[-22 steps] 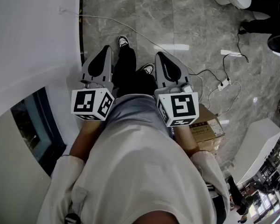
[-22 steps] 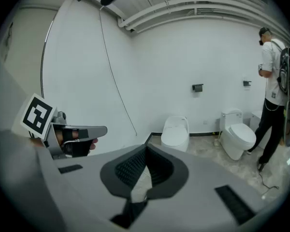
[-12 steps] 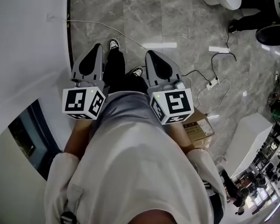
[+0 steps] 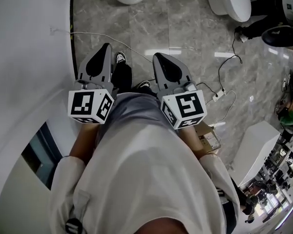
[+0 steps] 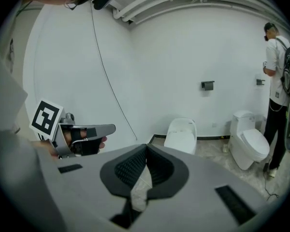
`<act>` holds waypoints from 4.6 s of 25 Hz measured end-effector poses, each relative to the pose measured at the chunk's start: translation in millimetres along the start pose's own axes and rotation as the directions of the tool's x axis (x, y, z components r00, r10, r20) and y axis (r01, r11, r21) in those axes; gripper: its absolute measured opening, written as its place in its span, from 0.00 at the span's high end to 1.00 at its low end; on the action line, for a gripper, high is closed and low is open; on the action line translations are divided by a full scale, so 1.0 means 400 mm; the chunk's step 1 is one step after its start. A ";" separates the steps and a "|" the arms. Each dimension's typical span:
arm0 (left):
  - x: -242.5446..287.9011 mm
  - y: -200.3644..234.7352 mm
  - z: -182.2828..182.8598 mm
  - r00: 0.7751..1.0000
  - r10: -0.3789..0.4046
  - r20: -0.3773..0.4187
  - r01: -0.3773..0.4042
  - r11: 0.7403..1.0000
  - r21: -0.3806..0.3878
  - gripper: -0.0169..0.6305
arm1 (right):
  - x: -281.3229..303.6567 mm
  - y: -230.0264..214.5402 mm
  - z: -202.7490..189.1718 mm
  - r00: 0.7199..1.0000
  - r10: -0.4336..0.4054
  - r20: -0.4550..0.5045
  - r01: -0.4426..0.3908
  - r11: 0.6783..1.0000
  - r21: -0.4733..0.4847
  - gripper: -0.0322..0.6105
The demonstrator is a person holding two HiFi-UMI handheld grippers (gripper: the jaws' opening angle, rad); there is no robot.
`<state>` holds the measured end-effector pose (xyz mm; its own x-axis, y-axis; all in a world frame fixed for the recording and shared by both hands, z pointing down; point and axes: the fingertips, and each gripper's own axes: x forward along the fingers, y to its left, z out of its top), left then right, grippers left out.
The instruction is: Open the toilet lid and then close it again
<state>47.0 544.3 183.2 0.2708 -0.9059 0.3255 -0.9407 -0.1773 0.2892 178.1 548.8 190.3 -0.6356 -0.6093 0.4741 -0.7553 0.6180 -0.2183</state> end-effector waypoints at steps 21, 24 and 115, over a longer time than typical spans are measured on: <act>0.144 0.245 0.203 0.995 -0.060 0.075 0.059 0.998 0.021 0.97 | 0.344 0.093 0.195 0.996 0.065 0.055 -0.064 0.998 -0.023 0.93; 0.160 0.245 0.216 0.996 -0.056 0.076 0.054 0.998 0.022 0.97 | 0.357 0.079 0.204 0.996 0.066 0.055 -0.065 0.998 -0.017 0.93; 1.281 0.955 -0.289 0.884 0.046 -0.465 -0.239 0.900 -0.365 0.97 | 1.271 -0.455 0.327 0.941 0.141 -0.308 -0.095 0.982 0.162 0.93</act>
<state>-149.9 56.9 564.3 0.2907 -0.6307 0.7195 -0.8367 0.1972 0.5110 -28.4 61.3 359.6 -0.6555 -0.3326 0.6780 -0.7076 0.5843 -0.3974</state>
